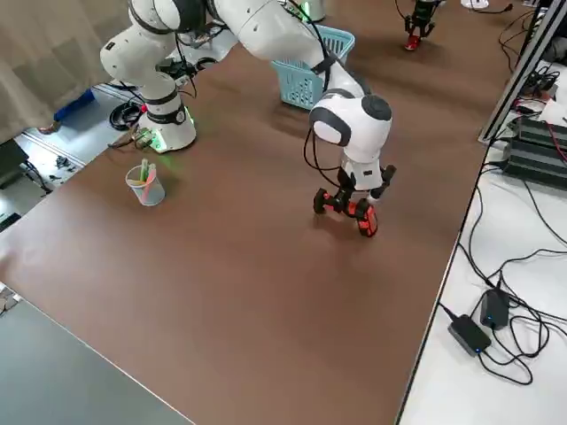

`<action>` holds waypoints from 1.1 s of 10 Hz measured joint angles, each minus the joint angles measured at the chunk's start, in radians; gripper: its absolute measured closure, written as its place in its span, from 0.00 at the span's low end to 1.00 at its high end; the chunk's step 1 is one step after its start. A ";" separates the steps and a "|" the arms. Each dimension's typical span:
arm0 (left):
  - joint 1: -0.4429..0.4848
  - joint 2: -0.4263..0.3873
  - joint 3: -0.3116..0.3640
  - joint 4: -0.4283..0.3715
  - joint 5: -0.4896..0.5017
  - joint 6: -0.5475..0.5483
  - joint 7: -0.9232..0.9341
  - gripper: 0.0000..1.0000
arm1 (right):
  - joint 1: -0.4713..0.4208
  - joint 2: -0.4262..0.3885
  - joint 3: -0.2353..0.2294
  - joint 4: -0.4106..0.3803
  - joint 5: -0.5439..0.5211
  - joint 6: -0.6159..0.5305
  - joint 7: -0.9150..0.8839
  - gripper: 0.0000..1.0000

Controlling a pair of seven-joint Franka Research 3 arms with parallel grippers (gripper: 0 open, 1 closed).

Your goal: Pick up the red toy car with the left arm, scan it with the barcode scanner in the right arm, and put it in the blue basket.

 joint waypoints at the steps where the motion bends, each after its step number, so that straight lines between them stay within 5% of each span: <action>1: -0.011 -0.005 -0.012 0.019 0.000 -0.003 -0.010 0.56 | 0.000 0.000 0.000 0.000 0.000 0.000 0.000 0.54; 4: -0.018 -0.068 -0.055 0.114 0.000 -0.100 -0.043 0.56 | 0.000 -0.001 0.000 0.000 0.001 0.000 0.001 0.62; 8: -0.019 -0.110 -0.128 0.433 0.000 -0.468 -0.062 0.56 | -0.001 -0.001 -0.001 0.000 0.004 0.001 0.001 0.63; 11: -0.020 -0.115 -0.222 0.548 0.054 -0.566 -0.189 0.56 | -0.002 -0.002 0.000 0.010 0.027 0.002 0.001 0.63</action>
